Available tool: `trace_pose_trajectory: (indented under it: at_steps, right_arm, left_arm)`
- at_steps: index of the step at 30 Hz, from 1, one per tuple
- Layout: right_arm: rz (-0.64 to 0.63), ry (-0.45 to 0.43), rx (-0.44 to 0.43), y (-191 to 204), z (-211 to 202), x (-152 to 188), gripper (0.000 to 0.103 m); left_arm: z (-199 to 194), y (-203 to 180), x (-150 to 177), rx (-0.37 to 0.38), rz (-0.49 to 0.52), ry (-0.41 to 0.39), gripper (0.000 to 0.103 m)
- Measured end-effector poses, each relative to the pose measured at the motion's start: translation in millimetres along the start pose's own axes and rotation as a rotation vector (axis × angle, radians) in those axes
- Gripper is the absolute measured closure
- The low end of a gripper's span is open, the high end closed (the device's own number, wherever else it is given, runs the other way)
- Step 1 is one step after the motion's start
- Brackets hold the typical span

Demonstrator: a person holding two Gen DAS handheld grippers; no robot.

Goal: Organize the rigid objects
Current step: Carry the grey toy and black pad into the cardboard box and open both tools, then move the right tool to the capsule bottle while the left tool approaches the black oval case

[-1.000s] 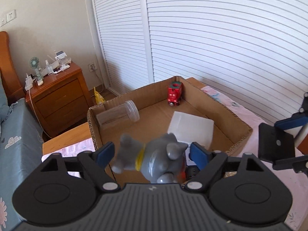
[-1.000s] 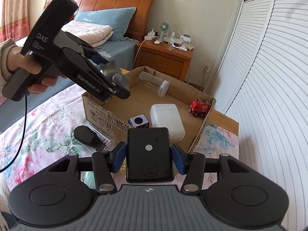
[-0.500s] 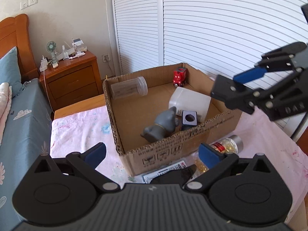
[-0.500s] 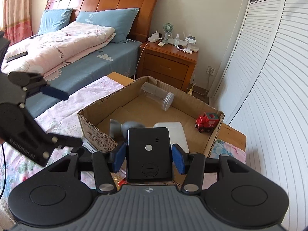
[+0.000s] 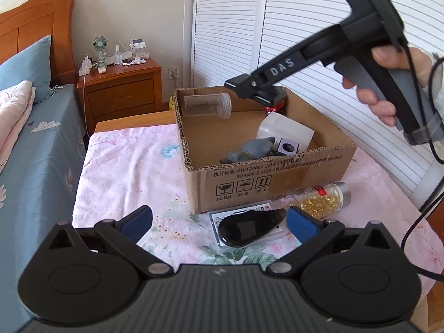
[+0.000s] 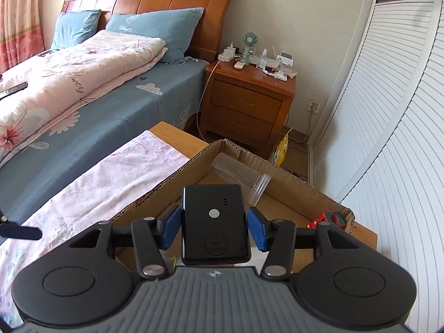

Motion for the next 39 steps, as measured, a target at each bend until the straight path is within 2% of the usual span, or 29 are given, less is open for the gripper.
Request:
trace_pose_trajectory:
  at_steps: [1,3,4,12,18,23,31,34,37,39]
  right_arm:
    - [0.017,0.008,0.016,-0.6,4.8,-1.7,0.023]
    - [0.04,0.005,0.028,-0.9,6.2,-1.3,0.009]
    - [0.047,-0.006,0.032,-0.9,3.9,-0.2,0.006]
    - [0.074,0.007,0.075,1.5,-25.0,17.6,0.0]
    - [0.146,0.021,0.093,3.1,-49.1,52.4,0.0]
    - [0.219,0.05,0.135,4.7,-56.8,87.2,0.0]
    - [0.34,0.072,0.173,15.5,-49.0,131.8,0.0]
    - [0.338,0.081,0.186,24.7,-39.2,137.6,0.0]
    - [0.306,0.088,0.26,33.5,-27.7,143.5,0.0]
    - [0.315,0.099,0.26,33.3,-21.5,147.8,0.0]
  left_arm:
    - [0.7,-0.7,1.6,-0.011,0.01,0.002,0.001]
    - [0.6,-3.7,4.5,-0.021,0.033,0.006,0.001]
    - [0.5,-4.8,5.4,-0.02,0.04,0.005,0.001]
    - [-3.0,-12.2,6.4,0.003,0.037,-0.003,0.001]
    - [-7.6,-15.6,7.5,0.029,0.011,-0.005,0.001]
    - [-11.2,-16.5,10.2,-0.001,0.008,-0.004,0.001]
    - [-10.9,-6.1,14.8,-0.046,-0.031,0.005,0.001]
    - [-10.5,-4.6,15.6,-0.06,-0.026,0.005,0.001]
    - [-9.9,-5.7,16.7,-0.064,-0.019,0.007,0.001]
    - [-8.3,-6.3,17.1,-0.068,-0.02,0.012,0.001]
Point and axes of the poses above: each gripper's, at about its wrist camera, not at the fingertips, and z roughly the way its jaws point, y to its left, x to its underside, the point moved 2 cm from there along z, roughly the way its jaws point, and after that the axes turned 3 degrees about x, right-handed, at the moved point
